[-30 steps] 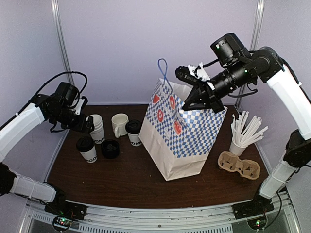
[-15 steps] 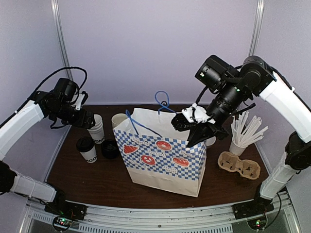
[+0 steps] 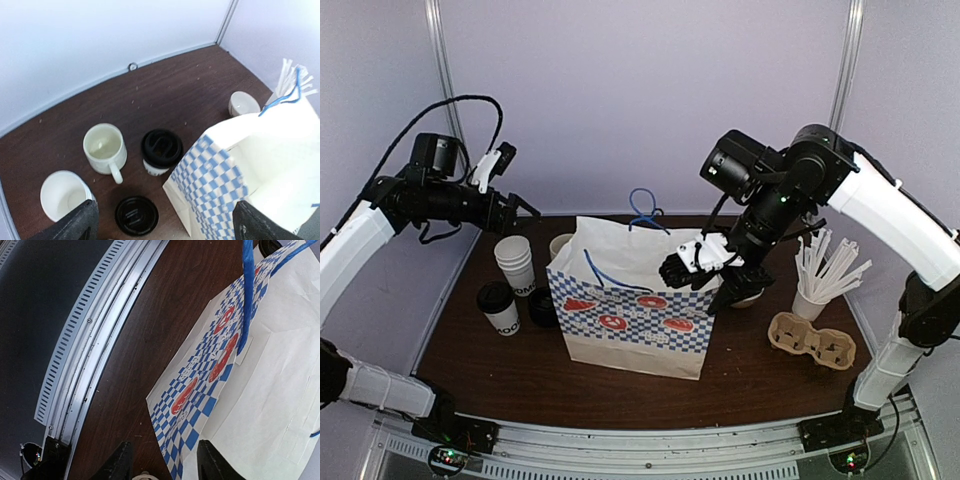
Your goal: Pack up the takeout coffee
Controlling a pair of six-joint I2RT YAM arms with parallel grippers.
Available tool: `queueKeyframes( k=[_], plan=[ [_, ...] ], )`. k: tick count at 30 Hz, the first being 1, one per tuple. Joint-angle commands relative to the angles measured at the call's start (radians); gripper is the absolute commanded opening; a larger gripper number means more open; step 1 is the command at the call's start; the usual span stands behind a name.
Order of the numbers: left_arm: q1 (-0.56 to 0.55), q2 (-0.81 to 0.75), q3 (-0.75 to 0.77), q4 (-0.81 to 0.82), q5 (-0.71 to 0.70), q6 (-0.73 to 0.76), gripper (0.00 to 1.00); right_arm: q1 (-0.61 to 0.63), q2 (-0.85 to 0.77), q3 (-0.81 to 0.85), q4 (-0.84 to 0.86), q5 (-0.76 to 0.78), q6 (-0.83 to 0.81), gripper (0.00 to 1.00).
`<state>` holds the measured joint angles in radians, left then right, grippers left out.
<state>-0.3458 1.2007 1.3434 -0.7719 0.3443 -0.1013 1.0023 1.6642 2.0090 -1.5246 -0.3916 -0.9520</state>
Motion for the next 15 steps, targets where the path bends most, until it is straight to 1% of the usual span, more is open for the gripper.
queueKeyframes(
  k=[1,4,6,7,11,13,15],
  plan=[
    [-0.004,0.069,0.109,0.148,0.182,0.091,0.98,-0.034,-0.055,0.034,-0.047,0.022,0.022,0.51],
    [-0.026,0.142,0.180,0.190,0.250,0.091,0.98,-0.137,-0.101,0.051,-0.051,-0.057,0.033,0.58],
    [-0.061,0.200,0.237,0.194,0.248,0.134,0.97,-0.231,-0.130,0.032,-0.037,-0.119,0.043,0.60],
    [-0.083,0.232,0.267,0.190,0.223,0.142,0.96,-0.272,-0.147,0.009,-0.030,-0.145,0.049,0.60],
    [-0.208,0.382,0.442,0.088,0.145,0.272,0.96,-0.424,-0.229,-0.158,0.038,-0.195,0.083,0.60],
    [-0.252,0.458,0.532,0.003,0.116,0.341,0.96,-0.482,-0.263,-0.248,0.062,-0.209,0.088,0.60],
    [-0.270,0.527,0.605,-0.071,0.110,0.375,0.97,-0.542,-0.288,-0.329,0.084,-0.216,0.088,0.60]
  ],
)
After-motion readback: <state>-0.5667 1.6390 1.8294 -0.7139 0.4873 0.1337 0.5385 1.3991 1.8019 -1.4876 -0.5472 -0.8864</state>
